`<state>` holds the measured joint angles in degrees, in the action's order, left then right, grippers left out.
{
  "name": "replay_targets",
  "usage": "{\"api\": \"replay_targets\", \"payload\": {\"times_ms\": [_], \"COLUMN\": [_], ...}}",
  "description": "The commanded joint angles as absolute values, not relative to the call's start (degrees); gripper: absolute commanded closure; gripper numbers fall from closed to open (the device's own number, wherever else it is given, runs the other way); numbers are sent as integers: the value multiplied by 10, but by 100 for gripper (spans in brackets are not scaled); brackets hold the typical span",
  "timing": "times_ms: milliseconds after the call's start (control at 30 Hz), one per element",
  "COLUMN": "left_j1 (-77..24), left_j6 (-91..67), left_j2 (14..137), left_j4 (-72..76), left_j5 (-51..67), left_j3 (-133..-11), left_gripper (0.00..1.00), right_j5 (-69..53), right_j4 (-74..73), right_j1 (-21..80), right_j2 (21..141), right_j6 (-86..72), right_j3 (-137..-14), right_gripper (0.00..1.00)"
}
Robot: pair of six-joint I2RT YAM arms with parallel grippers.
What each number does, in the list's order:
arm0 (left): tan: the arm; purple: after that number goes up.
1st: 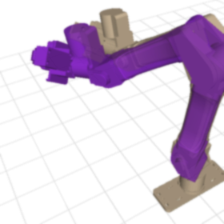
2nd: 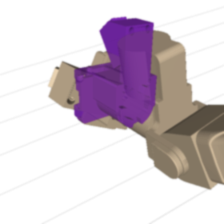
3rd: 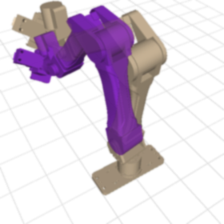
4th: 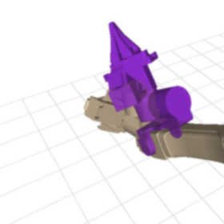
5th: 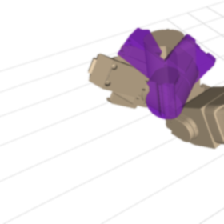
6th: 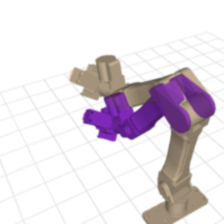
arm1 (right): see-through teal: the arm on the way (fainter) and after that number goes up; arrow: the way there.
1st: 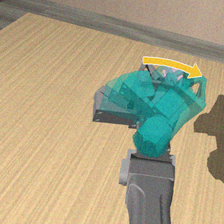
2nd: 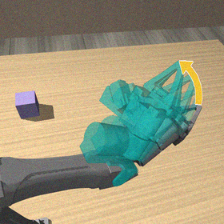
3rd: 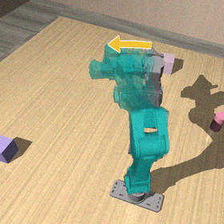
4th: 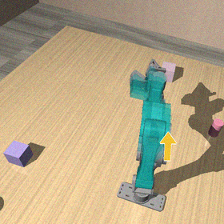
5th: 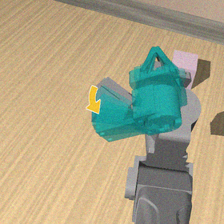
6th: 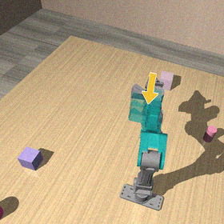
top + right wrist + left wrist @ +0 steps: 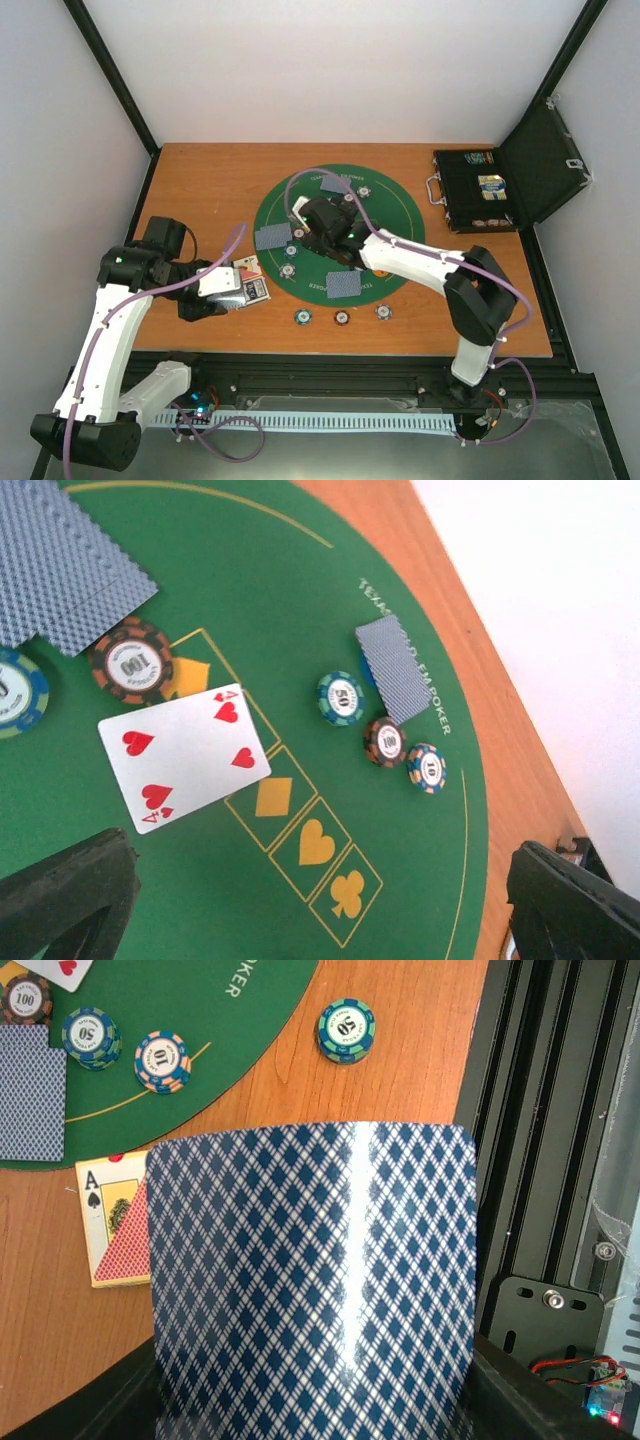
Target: Distribute texas hold em gaming equipment
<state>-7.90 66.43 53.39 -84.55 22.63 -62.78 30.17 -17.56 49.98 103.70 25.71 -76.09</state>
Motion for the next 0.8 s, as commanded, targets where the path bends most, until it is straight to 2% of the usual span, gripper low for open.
{"api": "replay_targets", "payload": {"times_ms": [0,133,233,300,333,433,533,767], "left_j1": [-79,-79,-79,-80,-80,-80,-80,-79], "left_j6": [658,660,660,661,661,661,660,663], "left_j2": [529,524,521,522,522,524,525,526], "left_j4": [-857,-859,-860,-860,-860,-858,-855,-856], "left_j5": [243,238,238,236,236,237,238,231], "left_j3": [-654,-654,-654,-652,-651,-650,-648,-648], "left_gripper": [97,97,97,97,97,97,96,96], "right_j5": [304,141,38,13,6,-40,-113,-170], "right_j4": [-179,-186,-150,-150,-157,-193,-172,-127], "right_j1": [461,350,298,292,291,291,291,291], "right_j2": [992,943,918,924,934,986,1029,1106], "right_j6": [94,-104,-174,-194,-209,-257,-297,-358], "right_j3": [-743,-716,-676,-676,-681,-717,-721,-728], "right_gripper": [0,0,0,1,12,52,75,76]}}
